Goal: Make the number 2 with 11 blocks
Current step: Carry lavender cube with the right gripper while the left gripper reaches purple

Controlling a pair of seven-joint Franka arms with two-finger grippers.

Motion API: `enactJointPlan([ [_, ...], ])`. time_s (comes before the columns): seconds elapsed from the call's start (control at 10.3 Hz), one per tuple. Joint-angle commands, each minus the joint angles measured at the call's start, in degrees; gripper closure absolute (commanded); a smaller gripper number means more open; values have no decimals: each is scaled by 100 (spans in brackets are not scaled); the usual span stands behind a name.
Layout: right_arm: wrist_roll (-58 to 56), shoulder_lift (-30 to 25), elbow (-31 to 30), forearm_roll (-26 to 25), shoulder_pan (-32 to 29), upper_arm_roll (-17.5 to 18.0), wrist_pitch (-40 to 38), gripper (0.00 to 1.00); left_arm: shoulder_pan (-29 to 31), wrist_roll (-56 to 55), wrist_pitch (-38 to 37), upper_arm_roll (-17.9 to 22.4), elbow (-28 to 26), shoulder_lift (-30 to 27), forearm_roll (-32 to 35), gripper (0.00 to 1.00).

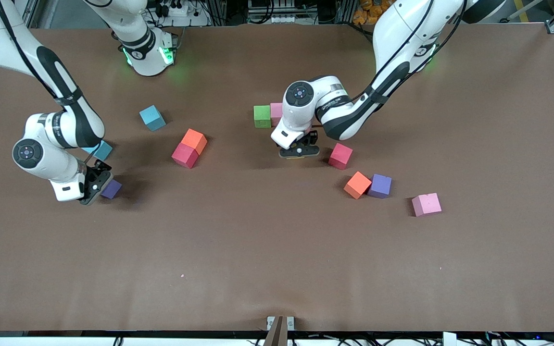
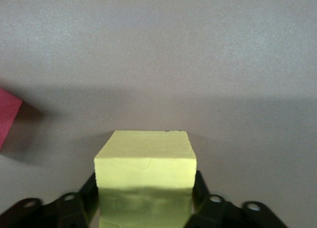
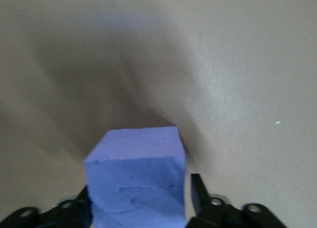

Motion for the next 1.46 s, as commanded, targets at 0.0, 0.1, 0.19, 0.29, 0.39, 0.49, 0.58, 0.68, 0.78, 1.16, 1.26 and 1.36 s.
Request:
enactJointPlan([
  [0.0,-22,-46,63,-132,81,52,-23,43,24,-15,75,24,-10,-51,151,0],
  [0.1,-23,-64,63,-132,107,52,-23,57,42,-33,-3,24,-10,-138,151,0],
  [0.19,-31,-90,63,-124,116,52,-23,80,68,-7,-256,24,-10,-278,151,0],
  [0.29,-5,-238,63,-115,229,52,-75,82,103,2,-389,24,25,-445,143,0],
  [0.39,12,-431,63,-115,343,61,-110,81,121,-15,-434,15,25,-621,108,0],
  [0.49,39,-659,63,-80,545,61,-276,81,130,-24,-478,24,34,-770,55,0],
  [0.58,30,-853,63,-80,877,70,-425,81,312,-24,-479,7,104,-833,29,0],
  [0.68,-13,-916,63,-80,1142,87,-505,81,497,-15,-479,-81,200,-868,20,0],
  [0.78,-75,-908,72,-97,1344,174,-515,81,708,-6,-479,-134,271,-938,20,0],
  [1.16,247,-873,318,34,2582,395,-497,80,1911,2,-487,-336,306,-1185,-244,0],
  [1.26,537,-855,353,69,2916,395,-515,79,2123,29,-496,-328,376,-1176,-244,0],
  [1.36,792,-794,362,78,3163,404,-515,78,2342,46,-487,-328,429,-1133,-244,0],
])
